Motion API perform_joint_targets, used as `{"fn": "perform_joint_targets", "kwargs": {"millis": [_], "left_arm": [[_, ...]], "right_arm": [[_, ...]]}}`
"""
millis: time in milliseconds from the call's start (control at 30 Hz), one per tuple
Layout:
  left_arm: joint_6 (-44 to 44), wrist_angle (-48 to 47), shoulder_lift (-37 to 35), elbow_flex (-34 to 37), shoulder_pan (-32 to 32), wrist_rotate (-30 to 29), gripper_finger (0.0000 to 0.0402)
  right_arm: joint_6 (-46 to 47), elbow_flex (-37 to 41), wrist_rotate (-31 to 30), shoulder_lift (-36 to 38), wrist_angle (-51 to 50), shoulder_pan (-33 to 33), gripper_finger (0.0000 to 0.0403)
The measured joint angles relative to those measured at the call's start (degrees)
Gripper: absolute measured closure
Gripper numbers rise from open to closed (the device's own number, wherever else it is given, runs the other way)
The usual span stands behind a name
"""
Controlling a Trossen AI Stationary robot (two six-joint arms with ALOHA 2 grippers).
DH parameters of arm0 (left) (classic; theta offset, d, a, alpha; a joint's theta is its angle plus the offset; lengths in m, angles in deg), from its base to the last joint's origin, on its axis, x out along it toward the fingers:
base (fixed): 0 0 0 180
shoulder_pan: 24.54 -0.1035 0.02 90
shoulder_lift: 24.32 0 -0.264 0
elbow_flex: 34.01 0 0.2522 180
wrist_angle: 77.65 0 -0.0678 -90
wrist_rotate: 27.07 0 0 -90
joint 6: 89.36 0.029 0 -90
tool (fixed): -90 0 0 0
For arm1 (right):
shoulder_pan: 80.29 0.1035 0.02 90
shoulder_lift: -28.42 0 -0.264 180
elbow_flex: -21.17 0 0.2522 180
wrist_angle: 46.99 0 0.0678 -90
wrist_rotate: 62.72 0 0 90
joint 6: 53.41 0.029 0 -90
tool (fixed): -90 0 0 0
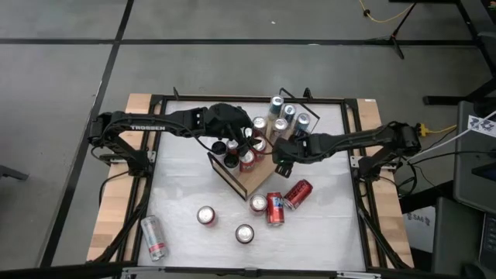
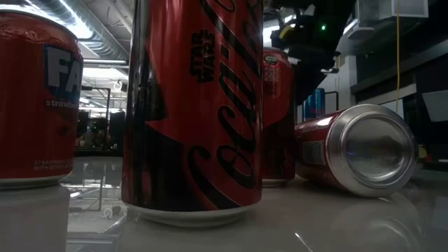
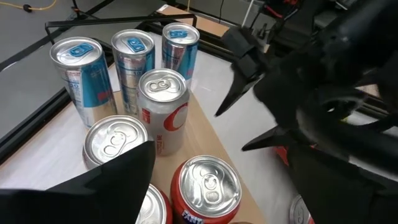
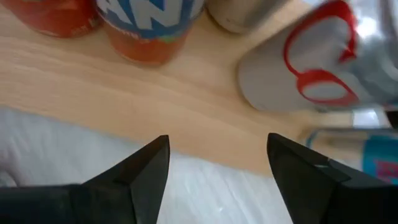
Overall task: Place canned beverage on shelf
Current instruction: Put the red silver soda can on the shelf
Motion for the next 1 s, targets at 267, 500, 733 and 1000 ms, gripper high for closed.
{"fn": "perform_joint_targets", "kwargs": {"millis": [267, 500, 733, 1000], "left_arm": [[0.0, 0.1, 0.0, 0.0, 0.3, -0.2, 0.0048], [-0.1, 0.2, 0.0, 0.0, 0.3, -0.4, 0.0048], [-0.1, 0.2, 0.0, 0.0, 0.3, -0.3, 0.0048], [-0.1, 0.2, 0.0, 0.0, 0.3, -0.1, 0.0048]], "right_arm": [[-4.5, 3.8, -0.7, 0.0, 7.4, -2.3, 0.0143], [-7.0, 4.2, -0.5, 0.0, 10.3, -6.0, 0.0143], [-11.8, 4.2, -0.4, 0.0, 14.3, -7.2, 0.0143], [-11.6, 4.2, 0.5, 0.0, 11.6, -7.0, 0.0143]]}}
